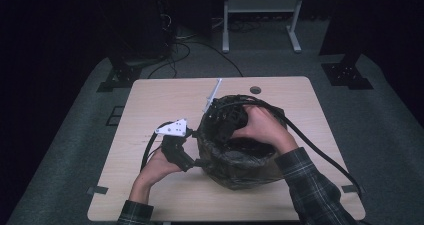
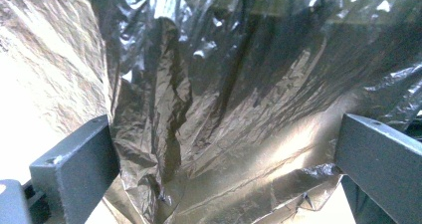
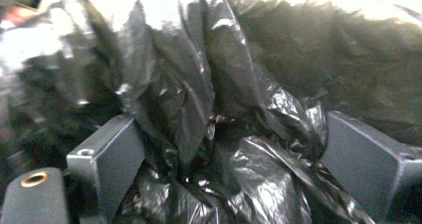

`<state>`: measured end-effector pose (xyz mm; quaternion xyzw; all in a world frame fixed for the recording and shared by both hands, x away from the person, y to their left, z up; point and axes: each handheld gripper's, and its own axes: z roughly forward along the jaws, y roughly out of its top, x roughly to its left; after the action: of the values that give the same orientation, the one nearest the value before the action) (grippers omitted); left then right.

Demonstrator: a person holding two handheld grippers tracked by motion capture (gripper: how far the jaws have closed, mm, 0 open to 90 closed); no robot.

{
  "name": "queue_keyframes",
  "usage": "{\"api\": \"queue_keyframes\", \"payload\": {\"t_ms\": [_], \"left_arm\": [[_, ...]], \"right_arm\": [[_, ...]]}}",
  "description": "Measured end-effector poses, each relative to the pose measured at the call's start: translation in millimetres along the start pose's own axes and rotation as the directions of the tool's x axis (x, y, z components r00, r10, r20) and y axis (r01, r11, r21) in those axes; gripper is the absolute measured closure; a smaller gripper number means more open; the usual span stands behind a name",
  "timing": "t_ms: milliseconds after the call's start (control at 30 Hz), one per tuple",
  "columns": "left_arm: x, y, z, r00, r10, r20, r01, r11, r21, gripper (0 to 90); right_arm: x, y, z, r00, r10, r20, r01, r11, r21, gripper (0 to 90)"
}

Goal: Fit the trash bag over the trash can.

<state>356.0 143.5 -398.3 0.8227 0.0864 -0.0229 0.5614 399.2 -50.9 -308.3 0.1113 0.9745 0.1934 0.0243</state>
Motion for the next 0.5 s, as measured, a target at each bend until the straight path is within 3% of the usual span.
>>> {"api": "queue_keyframes", "payload": {"t_ms": [200, 500], "left_arm": [[-0.2, 0.1, -0.4, 1.0, 0.0, 0.001, 0.0, 1.0, -0.001, 0.0], [-1.0, 0.4, -0.4, 1.0, 0.001, -0.001, -0.001, 1.0, 0.006, 0.0]], "right_arm": [[-1.8, 0.9, 4.8, 0.9999, 0.006, 0.01, -0.006, 1.0, 0.009, 9.9], [-2.9, -24.1, -26.2, 0.9961, 0.031, 0.082, -0.037, 0.997, 0.07, 9.9]]}}
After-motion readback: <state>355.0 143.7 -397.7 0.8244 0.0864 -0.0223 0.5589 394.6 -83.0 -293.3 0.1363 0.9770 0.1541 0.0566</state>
